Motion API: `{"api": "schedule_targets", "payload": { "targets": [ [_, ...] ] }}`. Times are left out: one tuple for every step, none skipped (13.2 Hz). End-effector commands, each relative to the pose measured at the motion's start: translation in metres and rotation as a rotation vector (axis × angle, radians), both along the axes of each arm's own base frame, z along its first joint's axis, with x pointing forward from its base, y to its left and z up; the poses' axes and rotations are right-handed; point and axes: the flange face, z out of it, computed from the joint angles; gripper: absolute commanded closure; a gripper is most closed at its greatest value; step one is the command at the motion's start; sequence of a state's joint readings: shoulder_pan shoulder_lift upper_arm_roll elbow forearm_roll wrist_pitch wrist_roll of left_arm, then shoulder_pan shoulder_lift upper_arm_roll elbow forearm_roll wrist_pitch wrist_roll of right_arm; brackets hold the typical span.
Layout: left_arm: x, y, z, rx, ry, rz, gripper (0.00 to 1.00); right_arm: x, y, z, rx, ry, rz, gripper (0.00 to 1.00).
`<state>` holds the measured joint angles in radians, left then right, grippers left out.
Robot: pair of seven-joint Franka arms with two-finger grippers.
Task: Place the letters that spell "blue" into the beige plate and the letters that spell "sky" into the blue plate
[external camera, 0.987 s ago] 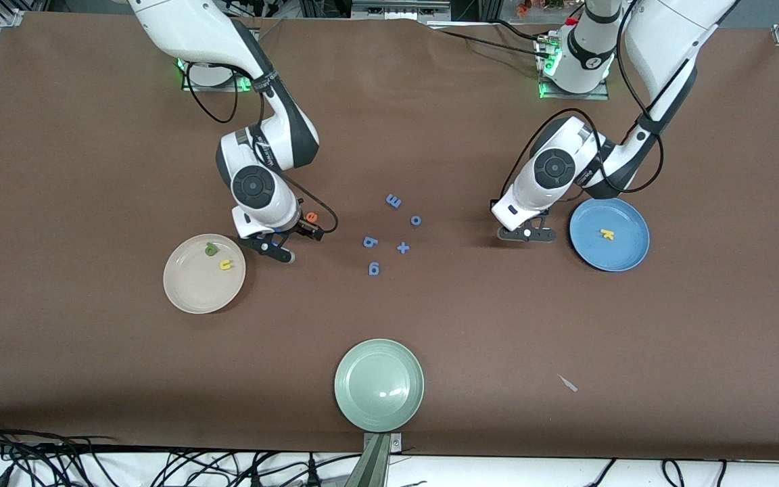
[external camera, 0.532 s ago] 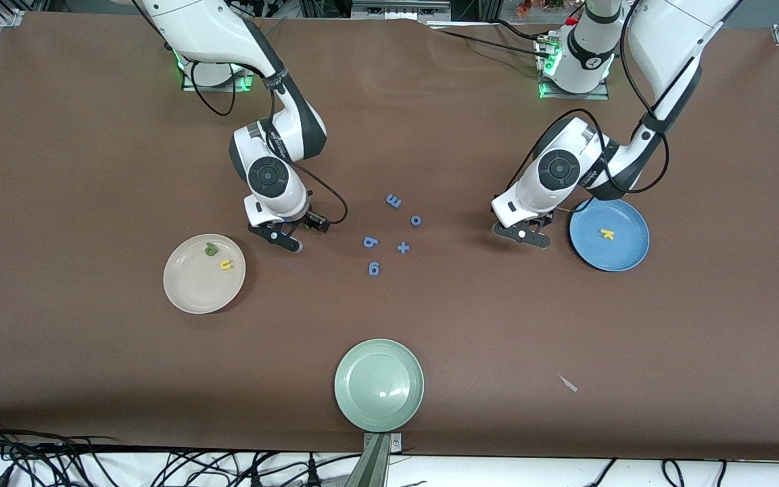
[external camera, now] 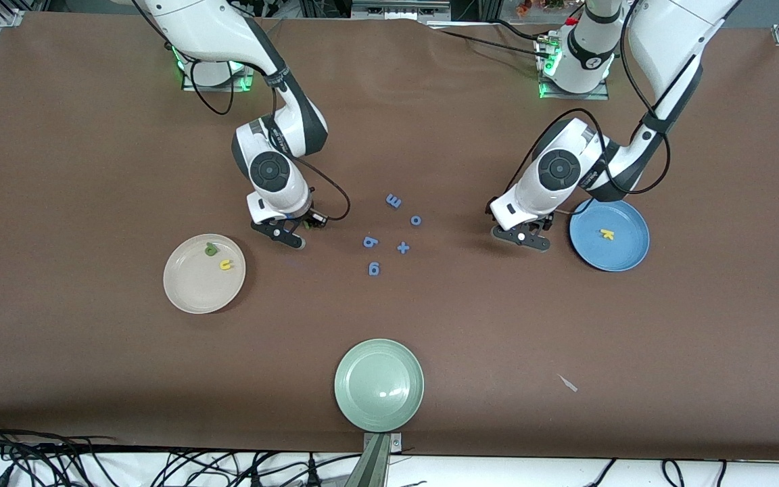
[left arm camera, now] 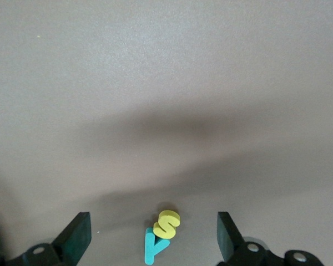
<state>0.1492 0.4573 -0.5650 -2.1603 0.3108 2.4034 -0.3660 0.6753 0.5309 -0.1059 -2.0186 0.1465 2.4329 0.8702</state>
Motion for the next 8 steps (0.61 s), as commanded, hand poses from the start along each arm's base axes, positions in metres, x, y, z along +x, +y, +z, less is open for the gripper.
{"api": "schedule_targets", "payload": {
  "targets": [
    [0.015,-0.014,-0.002,-0.036,0.016,0.012,0.00,-0.005,-0.006,0.001,0.006,0.005,0.024,0.57],
    [0.018,-0.025,-0.001,-0.053,0.013,0.005,0.00,-0.005,-0.007,0.000,0.006,0.004,0.030,0.58],
    [0.022,-0.025,0.002,-0.060,0.008,0.016,0.00,-0.005,-0.008,-0.001,0.006,0.005,0.043,0.59],
    [0.023,-0.026,0.005,-0.057,0.000,0.009,0.00,-0.004,-0.010,0.000,0.007,0.005,0.052,0.60],
    [0.022,-0.028,0.007,-0.053,-0.008,-0.007,0.01,-0.001,-0.014,0.000,0.005,0.003,0.062,0.62],
    [0.021,-0.028,0.010,-0.044,-0.012,-0.068,0.05,0.001,-0.017,0.000,0.004,0.001,0.069,0.65],
    [0.023,-0.021,0.009,-0.039,-0.004,-0.132,0.10,0.002,-0.019,0.000,0.004,0.001,0.077,0.67],
    [0.026,-0.011,0.010,-0.045,0.006,-0.165,0.10,0.005,-0.025,0.000,0.000,-0.001,0.083,0.68]
  ]
}}
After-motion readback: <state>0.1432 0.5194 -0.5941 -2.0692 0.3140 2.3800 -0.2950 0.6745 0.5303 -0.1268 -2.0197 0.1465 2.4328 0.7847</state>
